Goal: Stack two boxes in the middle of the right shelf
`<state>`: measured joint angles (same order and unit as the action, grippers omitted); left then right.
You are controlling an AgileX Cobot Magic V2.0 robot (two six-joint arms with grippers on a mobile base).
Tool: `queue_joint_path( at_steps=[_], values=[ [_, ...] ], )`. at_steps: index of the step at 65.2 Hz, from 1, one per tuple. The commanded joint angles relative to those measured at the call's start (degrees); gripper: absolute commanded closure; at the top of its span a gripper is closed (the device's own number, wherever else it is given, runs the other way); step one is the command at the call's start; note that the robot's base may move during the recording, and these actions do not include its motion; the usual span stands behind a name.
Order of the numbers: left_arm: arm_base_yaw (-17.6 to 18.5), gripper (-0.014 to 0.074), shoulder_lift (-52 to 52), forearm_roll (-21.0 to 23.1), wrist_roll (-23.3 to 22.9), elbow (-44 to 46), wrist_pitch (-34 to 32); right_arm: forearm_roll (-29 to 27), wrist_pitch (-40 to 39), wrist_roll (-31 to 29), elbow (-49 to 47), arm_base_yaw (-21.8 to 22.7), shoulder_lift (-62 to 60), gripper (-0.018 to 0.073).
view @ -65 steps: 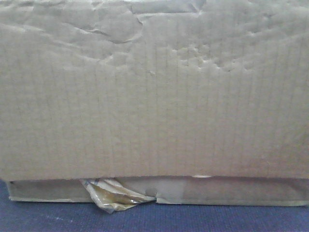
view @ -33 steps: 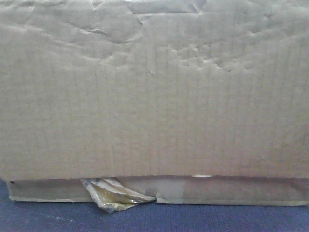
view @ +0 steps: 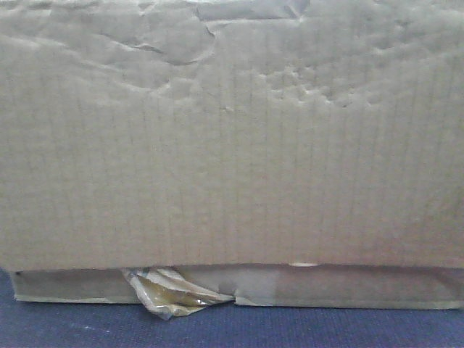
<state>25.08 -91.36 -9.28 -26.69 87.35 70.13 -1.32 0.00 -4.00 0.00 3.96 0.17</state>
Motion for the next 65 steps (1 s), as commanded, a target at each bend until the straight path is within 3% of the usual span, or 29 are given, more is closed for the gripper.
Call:
queue_joint_path(
  at_steps=[1, 17, 32, 55, 65],
  values=[
    [-0.11, 0.0420, 0.25, 0.10, -0.50, -0.06, -0.16, -0.16, 0.82, -0.03, -0.84, 0.01, -0.17, 0.0721],
    [-0.11, 0.0420, 0.25, 0.10, -0.50, -0.06, -0.16, -0.16, 23.12, -0.03, -19.23, 0.01, 2.16, 0.0721],
    [-0.11, 0.0420, 0.25, 0.10, -0.50, -0.06, -0.16, -0.16, 44.85, 4.00, -37.71, 0.01, 20.07, 0.0721],
    [-0.11, 0.0420, 0.25, 0.10, -0.50, -0.06, -0.16, -1.08, 47.58, 5.38, -46.37, 0.01, 38.51, 0.0721],
    [-0.11, 0.0420, 0.25, 0.10, 1.43, -0.06, -0.16, -1.42, 53.96, 13.15, -50.29, 0.01, 46.80, 0.0721]
  ],
)
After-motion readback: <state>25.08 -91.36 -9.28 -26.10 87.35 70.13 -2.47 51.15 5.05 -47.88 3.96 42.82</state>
